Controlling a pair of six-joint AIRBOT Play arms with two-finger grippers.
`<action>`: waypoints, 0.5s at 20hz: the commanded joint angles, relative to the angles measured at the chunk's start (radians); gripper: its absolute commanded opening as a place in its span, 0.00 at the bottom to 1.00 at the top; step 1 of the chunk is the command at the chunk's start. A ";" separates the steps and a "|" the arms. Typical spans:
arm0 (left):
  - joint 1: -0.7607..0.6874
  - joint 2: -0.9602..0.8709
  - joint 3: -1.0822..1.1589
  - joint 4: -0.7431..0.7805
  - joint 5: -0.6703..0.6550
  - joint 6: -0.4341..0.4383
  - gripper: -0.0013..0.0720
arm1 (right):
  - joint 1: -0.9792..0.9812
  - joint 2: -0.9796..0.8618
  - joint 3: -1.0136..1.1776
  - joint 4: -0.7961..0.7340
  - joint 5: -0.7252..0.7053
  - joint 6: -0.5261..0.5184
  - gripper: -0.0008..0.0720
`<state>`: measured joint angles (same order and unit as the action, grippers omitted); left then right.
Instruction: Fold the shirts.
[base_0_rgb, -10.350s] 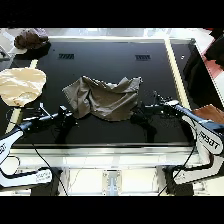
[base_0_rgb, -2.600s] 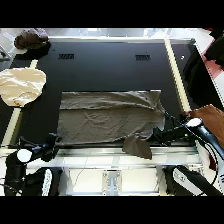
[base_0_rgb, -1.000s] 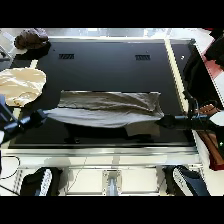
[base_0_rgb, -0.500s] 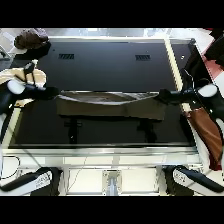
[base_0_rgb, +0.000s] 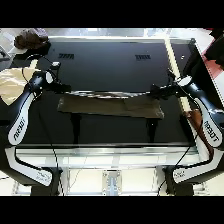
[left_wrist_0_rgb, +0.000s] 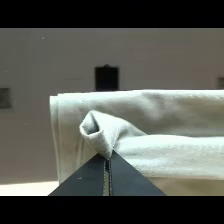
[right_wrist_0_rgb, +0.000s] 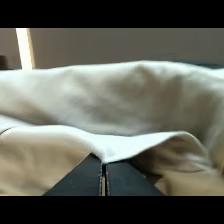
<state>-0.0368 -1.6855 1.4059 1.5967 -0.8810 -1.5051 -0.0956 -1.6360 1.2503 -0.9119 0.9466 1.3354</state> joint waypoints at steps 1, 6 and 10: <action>-0.007 -0.039 0.013 0.053 0.006 -0.014 0.03 | 0.003 -0.049 0.011 -0.045 -0.024 0.004 0.04; -0.008 -0.010 0.019 0.053 -0.051 -0.014 0.94 | -0.001 -0.031 0.112 -0.065 0.051 0.006 0.18; 0.001 0.127 0.025 0.052 -0.085 -0.014 0.96 | -0.034 0.055 0.323 -0.238 0.317 0.007 0.30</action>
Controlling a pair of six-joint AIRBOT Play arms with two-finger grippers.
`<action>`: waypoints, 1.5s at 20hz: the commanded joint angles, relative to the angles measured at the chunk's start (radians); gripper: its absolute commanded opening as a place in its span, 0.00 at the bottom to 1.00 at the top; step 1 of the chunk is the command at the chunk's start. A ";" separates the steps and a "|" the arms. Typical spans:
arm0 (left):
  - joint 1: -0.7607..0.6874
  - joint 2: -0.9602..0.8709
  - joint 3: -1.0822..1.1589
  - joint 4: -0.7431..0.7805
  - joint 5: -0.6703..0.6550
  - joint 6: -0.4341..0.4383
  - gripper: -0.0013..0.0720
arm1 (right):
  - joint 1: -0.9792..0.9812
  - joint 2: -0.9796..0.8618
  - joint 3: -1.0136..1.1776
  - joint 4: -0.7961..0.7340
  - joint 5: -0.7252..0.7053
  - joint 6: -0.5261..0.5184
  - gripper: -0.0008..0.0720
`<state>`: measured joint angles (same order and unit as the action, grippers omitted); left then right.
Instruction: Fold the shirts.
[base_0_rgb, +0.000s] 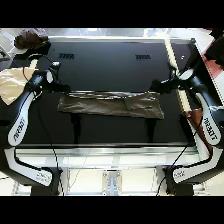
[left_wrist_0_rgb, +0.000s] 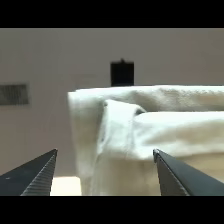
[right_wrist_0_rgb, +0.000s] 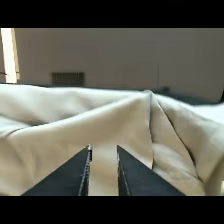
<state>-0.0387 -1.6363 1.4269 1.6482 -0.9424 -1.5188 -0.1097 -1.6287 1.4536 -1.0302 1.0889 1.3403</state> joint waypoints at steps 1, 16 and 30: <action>0.002 0.125 0.004 0.000 -0.012 0.000 0.96 | -0.039 0.086 0.163 -0.184 0.241 0.001 0.30; -0.462 0.095 0.384 -0.006 0.021 0.090 0.82 | -0.608 0.055 0.009 0.379 0.391 -0.077 0.69; -0.522 -0.123 0.448 -0.006 -0.189 0.060 0.89 | -0.317 -0.340 0.008 0.321 0.333 -0.269 0.87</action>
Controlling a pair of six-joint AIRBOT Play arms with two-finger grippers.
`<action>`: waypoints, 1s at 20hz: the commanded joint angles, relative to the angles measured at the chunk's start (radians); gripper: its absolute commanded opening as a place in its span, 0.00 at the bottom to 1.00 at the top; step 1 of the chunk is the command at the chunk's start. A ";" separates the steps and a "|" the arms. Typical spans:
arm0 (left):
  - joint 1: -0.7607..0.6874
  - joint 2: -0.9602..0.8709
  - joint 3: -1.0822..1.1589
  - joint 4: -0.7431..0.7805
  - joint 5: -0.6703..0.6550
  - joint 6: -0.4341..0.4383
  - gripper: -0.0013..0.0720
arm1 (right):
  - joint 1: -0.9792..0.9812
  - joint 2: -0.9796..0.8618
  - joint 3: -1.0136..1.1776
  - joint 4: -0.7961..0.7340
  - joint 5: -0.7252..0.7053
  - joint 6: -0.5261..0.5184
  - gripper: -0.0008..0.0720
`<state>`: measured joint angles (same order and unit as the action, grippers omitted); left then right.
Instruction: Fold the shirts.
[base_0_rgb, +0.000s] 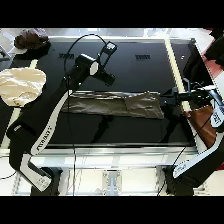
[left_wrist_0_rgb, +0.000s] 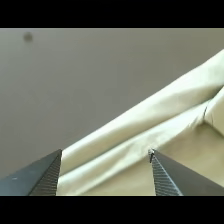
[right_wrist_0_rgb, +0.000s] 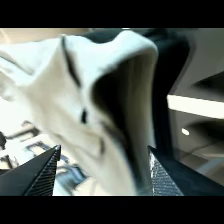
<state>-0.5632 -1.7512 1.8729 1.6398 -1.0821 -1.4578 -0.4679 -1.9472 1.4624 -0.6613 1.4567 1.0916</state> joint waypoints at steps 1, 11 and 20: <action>0.003 -0.008 0.002 0.003 -0.049 -0.001 0.89 | 0.047 -0.021 0.000 -0.077 -0.033 -0.019 0.87; 0.005 -0.016 0.000 0.003 -0.050 -0.001 0.89 | 0.202 -0.019 0.011 -0.080 0.009 -0.014 0.69; 0.025 -0.167 -0.002 0.009 -0.134 -0.001 0.09 | 0.240 0.085 0.204 0.061 0.152 0.093 0.04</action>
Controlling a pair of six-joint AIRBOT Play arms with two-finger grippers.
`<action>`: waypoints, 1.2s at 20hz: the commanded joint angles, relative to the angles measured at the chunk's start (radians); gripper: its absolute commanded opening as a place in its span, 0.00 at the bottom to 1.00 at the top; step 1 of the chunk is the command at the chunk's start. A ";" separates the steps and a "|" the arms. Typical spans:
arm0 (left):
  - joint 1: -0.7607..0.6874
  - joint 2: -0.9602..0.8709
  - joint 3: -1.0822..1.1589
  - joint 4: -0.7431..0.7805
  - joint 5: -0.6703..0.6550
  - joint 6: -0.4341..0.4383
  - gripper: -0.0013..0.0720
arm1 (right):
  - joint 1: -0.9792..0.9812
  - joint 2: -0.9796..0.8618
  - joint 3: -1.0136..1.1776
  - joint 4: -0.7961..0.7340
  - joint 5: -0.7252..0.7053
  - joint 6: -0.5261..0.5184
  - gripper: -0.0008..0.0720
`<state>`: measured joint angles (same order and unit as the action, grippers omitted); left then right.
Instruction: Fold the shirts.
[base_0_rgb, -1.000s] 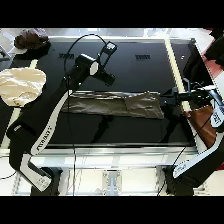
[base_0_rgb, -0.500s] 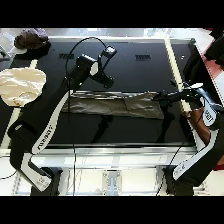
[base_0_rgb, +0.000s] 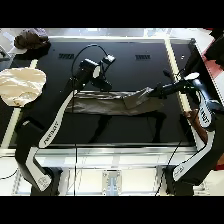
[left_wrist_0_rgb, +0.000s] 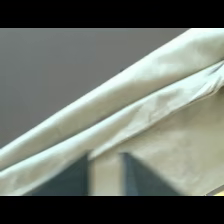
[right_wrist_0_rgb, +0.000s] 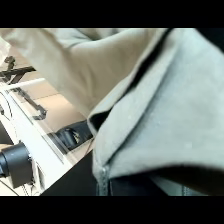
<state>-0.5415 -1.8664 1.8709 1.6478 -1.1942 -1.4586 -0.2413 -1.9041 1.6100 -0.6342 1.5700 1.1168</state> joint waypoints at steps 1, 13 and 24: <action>0.003 -0.079 0.000 -0.003 -0.014 0.000 0.03 | 0.024 0.058 0.083 0.033 0.053 0.092 0.04; 0.056 -0.077 0.001 -0.130 0.029 0.001 0.03 | 0.359 0.103 0.461 -0.106 0.064 0.320 0.04; 0.486 0.401 0.000 -0.043 -0.127 0.038 0.03 | 0.808 0.045 0.458 -0.131 -0.612 0.329 0.12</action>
<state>-0.1638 -1.5616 1.8709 1.5963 -1.3003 -1.4242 0.4549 -1.8320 2.0678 -0.7551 1.2430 1.4452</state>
